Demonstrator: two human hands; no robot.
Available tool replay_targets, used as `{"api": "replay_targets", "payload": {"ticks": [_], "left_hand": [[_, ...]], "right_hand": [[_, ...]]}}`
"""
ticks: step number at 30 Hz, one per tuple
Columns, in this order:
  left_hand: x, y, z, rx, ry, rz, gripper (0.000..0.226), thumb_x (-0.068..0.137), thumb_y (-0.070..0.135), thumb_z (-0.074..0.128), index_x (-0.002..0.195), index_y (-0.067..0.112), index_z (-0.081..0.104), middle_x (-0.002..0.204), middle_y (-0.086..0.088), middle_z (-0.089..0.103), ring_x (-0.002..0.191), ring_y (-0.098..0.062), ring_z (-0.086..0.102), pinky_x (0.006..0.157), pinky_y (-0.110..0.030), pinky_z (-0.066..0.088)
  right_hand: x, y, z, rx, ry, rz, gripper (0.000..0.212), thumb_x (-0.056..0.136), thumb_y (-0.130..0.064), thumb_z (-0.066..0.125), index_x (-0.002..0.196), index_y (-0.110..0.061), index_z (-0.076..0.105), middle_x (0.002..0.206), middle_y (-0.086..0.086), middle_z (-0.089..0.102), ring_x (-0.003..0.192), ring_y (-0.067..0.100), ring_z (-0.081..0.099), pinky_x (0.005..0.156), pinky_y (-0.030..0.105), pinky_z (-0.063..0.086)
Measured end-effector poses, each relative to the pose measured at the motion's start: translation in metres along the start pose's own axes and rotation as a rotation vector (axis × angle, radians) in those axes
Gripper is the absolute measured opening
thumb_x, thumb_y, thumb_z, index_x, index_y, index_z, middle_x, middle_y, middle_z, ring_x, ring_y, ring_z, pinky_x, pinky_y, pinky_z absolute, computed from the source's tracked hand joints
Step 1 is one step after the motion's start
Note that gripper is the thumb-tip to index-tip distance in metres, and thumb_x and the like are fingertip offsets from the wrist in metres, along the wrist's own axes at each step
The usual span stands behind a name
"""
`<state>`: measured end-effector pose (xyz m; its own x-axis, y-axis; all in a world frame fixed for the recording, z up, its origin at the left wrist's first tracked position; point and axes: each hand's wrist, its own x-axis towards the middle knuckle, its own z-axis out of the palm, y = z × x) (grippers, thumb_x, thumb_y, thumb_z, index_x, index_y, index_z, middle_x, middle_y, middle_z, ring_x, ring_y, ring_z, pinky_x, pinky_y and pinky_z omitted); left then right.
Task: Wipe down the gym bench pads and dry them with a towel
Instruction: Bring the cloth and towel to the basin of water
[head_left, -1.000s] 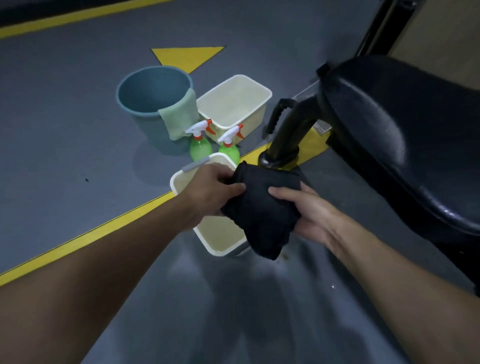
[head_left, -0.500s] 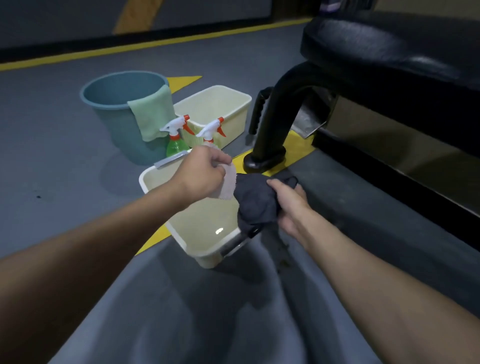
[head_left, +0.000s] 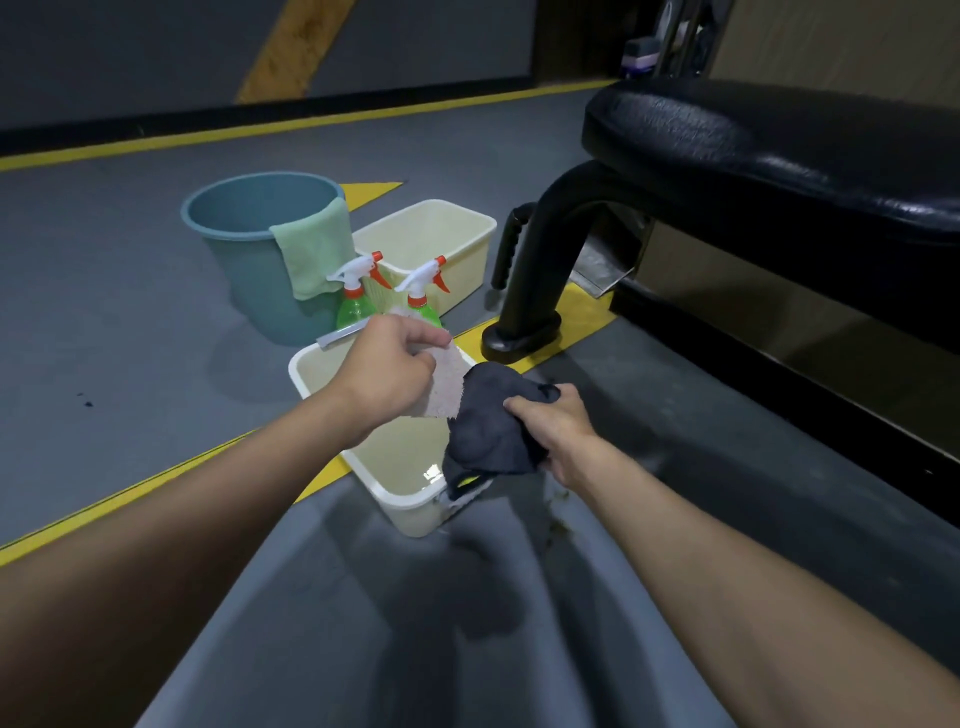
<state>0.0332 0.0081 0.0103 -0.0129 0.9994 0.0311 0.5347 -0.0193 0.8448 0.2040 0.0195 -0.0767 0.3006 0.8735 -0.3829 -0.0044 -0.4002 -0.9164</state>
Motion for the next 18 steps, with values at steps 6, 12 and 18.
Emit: {"api": "replay_targets", "payload": {"ticks": [6,12,18], "left_hand": [[-0.002,-0.001,0.002,-0.041,0.024,-0.032,0.036,0.094,-0.003,0.044,0.11,0.016,0.07,0.111,0.003,0.056,0.088,-0.012,0.055,0.058,-0.013,0.047],[-0.001,0.001,0.011,-0.057,0.006,-0.041,0.034,0.095,-0.002,0.044,0.107,0.018,0.07,0.118,0.001,0.054,0.105,-0.019,0.05,0.061,-0.017,0.044],[-0.003,0.002,0.013,-0.096,-0.009,-0.045,0.035,0.095,-0.003,0.042,0.11,0.013,0.07,0.107,0.0,0.059,0.073,-0.005,0.051,0.046,-0.009,0.044]], "right_hand": [[-0.002,0.002,-0.015,-0.265,-0.004,-0.077,0.06,0.087,-0.036,0.072,0.136,-0.018,0.042,0.134,0.007,0.037,0.101,0.021,0.047,0.089,0.031,0.044],[0.004,0.002,-0.022,-0.342,-0.121,-0.06,0.078,0.086,-0.049,0.069,0.149,-0.025,0.031,0.147,0.006,0.041,0.128,0.027,0.048,0.107,0.046,0.043],[-0.002,-0.015,-0.022,-0.63,0.044,-0.264,0.062,0.091,-0.053,0.057,0.146,-0.03,0.039,0.146,0.002,0.044,0.136,0.029,0.039,0.11,0.05,0.031]]}}
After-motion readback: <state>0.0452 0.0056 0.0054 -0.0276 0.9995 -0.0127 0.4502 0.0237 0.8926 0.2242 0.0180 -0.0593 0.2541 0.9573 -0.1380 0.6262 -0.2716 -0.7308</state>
